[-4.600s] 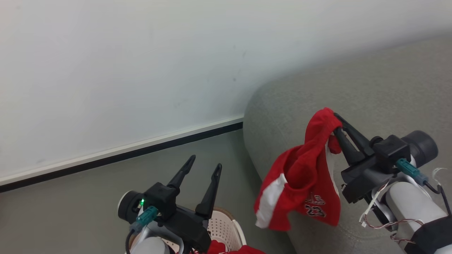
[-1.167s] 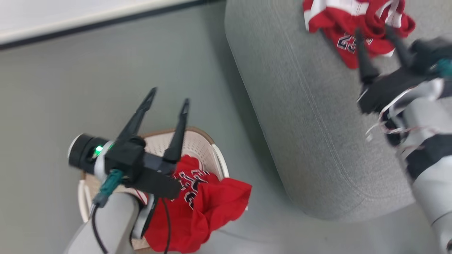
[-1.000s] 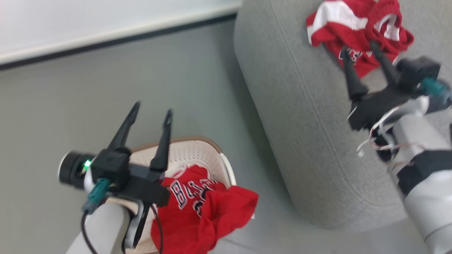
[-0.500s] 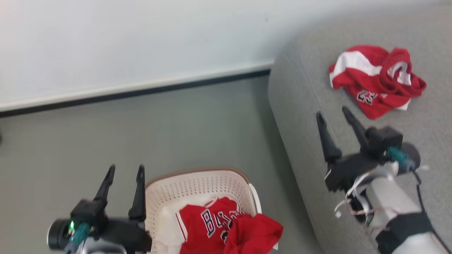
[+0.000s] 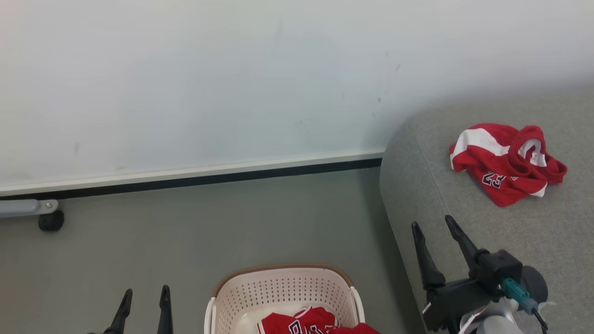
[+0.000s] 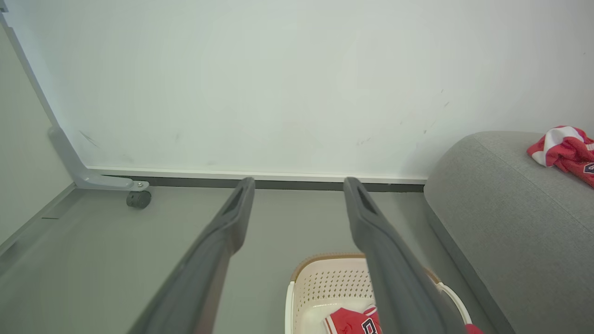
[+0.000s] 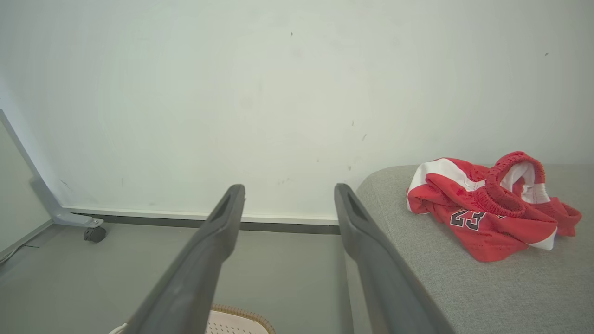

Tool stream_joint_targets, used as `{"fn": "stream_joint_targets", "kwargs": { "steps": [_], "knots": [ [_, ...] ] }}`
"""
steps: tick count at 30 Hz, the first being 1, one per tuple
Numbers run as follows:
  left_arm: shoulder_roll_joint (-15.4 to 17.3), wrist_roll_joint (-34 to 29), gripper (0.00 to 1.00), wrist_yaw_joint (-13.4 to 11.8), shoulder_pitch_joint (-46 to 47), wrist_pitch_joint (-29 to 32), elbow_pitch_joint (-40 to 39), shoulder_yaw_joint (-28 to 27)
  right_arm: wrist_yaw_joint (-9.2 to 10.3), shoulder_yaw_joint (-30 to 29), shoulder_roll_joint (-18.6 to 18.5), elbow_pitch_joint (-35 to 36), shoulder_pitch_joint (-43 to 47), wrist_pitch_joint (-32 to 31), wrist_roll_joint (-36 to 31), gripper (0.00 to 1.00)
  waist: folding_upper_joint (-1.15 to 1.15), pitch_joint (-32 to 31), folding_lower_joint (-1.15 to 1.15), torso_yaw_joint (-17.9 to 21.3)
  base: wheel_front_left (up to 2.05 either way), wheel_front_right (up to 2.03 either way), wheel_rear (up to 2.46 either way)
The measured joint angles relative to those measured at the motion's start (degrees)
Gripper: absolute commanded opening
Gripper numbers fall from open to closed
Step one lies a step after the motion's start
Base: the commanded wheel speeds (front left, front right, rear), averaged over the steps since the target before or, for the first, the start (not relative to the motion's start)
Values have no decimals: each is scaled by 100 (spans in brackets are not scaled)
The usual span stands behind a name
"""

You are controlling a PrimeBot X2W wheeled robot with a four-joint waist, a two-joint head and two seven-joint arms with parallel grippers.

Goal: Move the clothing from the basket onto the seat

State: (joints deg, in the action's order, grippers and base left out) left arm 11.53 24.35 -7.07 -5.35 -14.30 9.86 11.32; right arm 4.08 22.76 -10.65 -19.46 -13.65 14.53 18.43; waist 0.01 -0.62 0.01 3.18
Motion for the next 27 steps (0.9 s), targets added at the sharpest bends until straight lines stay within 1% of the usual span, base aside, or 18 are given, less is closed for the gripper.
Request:
{"fn": "stream_joint_targets", "kwargs": {
  "steps": [5, 10, 17, 27],
  "knots": [
    [-3, -43, 100, 0, -209, -1, -269, -136, 69, -100, -44, 469, 426, 0, -51, 100, 0, -179, 0, -106, 0, 0, 0],
    [-10, -126, 100, 0, -353, -1, -472, -231, 146, -223, -103, 816, 702, 0, -83, 100, -1, -204, -1, -138, 0, 0, 0],
    [-62, -261, 100, -3, -459, -1, -657, -365, 197, -372, -123, 1094, 925, 1, -118, 100, -1, -145, -1, -119, 0, 0, 0],
    [-110, -332, 100, -4, -463, -1, -768, -480, 204, -520, -130, 1299, 982, 1, -142, 100, -1, -62, -1, -72, 0, 0, 0]
  ]
}}
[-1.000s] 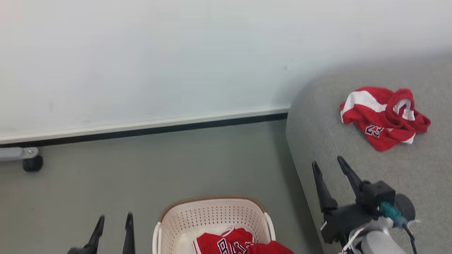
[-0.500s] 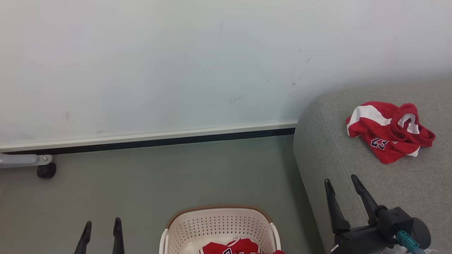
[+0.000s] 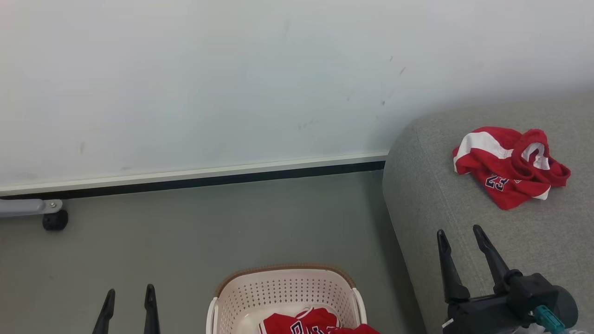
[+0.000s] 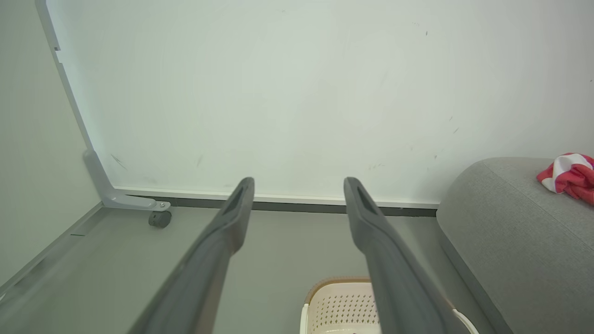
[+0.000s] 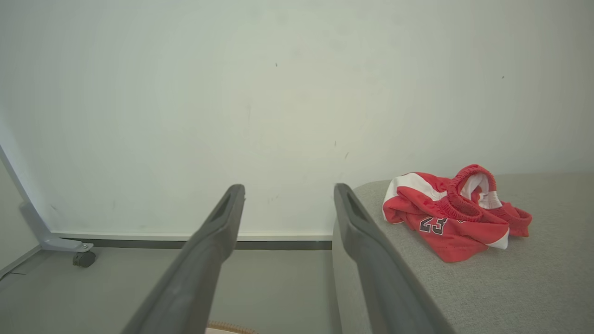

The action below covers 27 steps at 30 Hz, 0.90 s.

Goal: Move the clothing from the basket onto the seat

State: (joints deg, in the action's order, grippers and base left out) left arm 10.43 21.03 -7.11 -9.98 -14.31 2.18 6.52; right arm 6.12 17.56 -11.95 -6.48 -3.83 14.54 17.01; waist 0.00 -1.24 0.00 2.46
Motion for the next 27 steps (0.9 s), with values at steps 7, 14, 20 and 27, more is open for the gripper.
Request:
{"fn": "stream_joint_targets", "kwargs": {
  "steps": [7, 14, 20, 27],
  "knots": [
    [-40, -47, 100, 0, 1, 0, -38, -16, 42, -63, 2, 87, 1, 0, -36, 100, 0, 34, 0, 11, 0, 0, 0],
    [-73, -69, 100, 0, 1, 0, -66, -25, 43, -104, 3, 114, 6, 0, -57, 100, 0, 63, 0, 8, 0, 0, 0],
    [-79, -105, 100, 0, 4, 0, -120, 0, 43, -183, -1, 238, 40, 0, -94, 100, 0, 168, 0, 5, 0, 0, 0],
    [-65, -319, 100, 137, 374, 57, 41, 353, 44, -348, -67, 332, -35, 0, -94, 100, 0, 492, 0, 5, 0, 0, 0]
  ]
}}
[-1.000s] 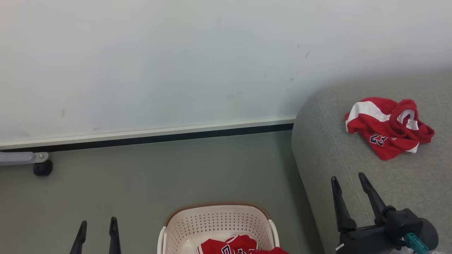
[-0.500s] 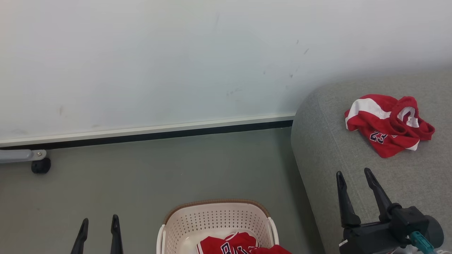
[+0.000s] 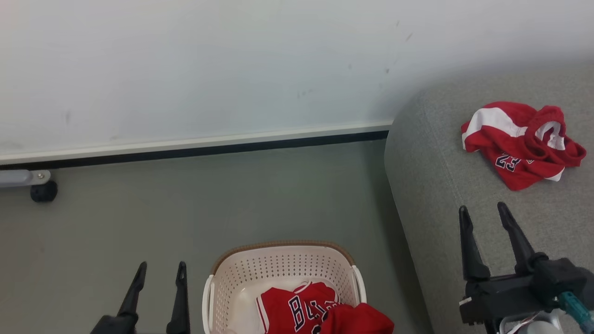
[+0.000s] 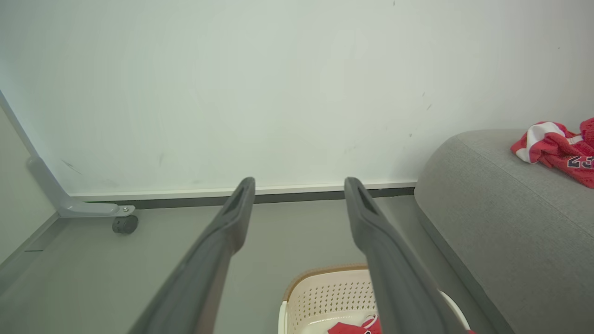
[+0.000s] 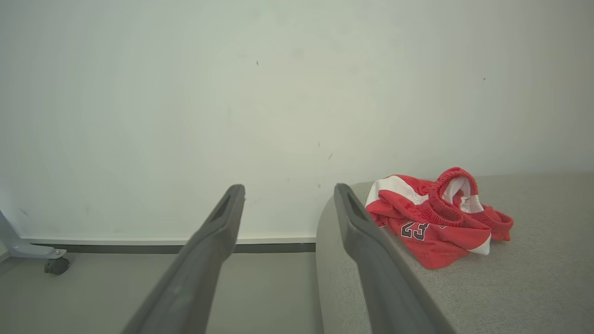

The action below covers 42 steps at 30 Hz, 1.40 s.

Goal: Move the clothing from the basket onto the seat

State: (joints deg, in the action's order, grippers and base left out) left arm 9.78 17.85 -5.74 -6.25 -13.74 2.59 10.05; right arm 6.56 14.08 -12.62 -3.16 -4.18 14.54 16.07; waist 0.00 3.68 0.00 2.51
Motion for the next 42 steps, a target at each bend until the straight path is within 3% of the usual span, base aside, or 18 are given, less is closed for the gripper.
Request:
{"fn": "stream_joint_targets", "kwargs": {
  "steps": [18, 25, 42],
  "knots": [
    [-498, -506, 100, 431, 1827, 920, 1939, 1305, -1, -606, -695, 438, -989, 16, -156, 100, -1, 1327, -1, 96, 0, 0, 0],
    [-609, -717, 100, 576, 2484, 1169, 2673, 1651, -15, -549, -724, 799, -1451, 14, -243, 100, -1, 1961, -2, 189, 0, 0, 0],
    [-693, -851, 100, 616, 3861, 1573, 3899, 2007, -87, -394, -764, 1393, -2365, -42, -452, 100, -1, 3322, -1, 468, 0, 0, 0]
  ]
}}
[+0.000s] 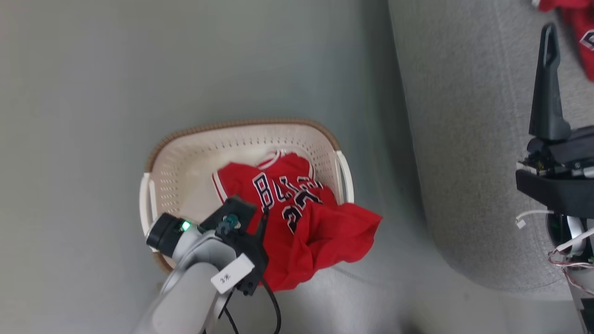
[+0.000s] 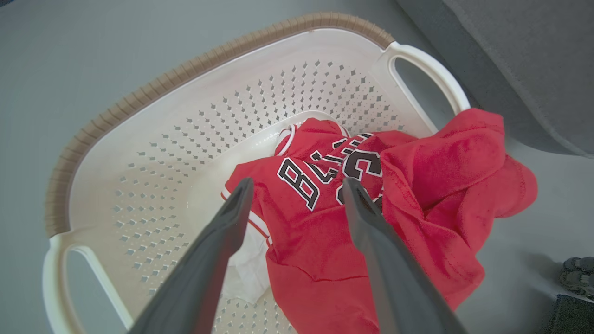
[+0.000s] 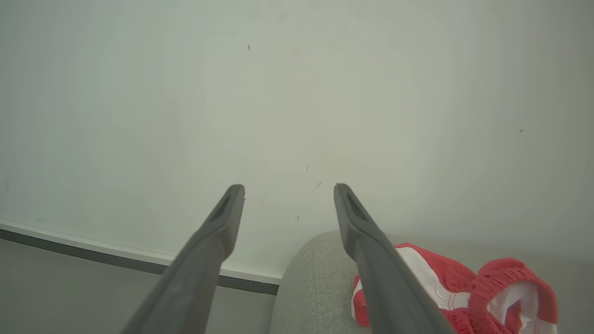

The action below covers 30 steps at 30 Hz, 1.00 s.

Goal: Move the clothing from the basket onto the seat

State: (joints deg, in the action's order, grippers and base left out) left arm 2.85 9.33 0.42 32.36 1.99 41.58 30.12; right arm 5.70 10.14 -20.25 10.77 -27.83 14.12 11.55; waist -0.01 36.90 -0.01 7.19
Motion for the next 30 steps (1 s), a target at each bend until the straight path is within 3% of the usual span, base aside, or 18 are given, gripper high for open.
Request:
{"fn": "stream_joint_targets", "kwargs": {
  "steps": [21, 30],
  "knots": [
    [4, -166, 100, -253, 1491, 219, 959, -132, -16, 70, 160, 546, -915, 7, -93, 100, 1, 1685, 0, 354, 0, 0, 0],
    [169, -325, 100, -532, 1888, 278, 1412, -209, -16, 196, 290, 515, -1155, 14, -137, 100, 0, 2209, 0, 481, 0, 0, 0]
  ]
}}
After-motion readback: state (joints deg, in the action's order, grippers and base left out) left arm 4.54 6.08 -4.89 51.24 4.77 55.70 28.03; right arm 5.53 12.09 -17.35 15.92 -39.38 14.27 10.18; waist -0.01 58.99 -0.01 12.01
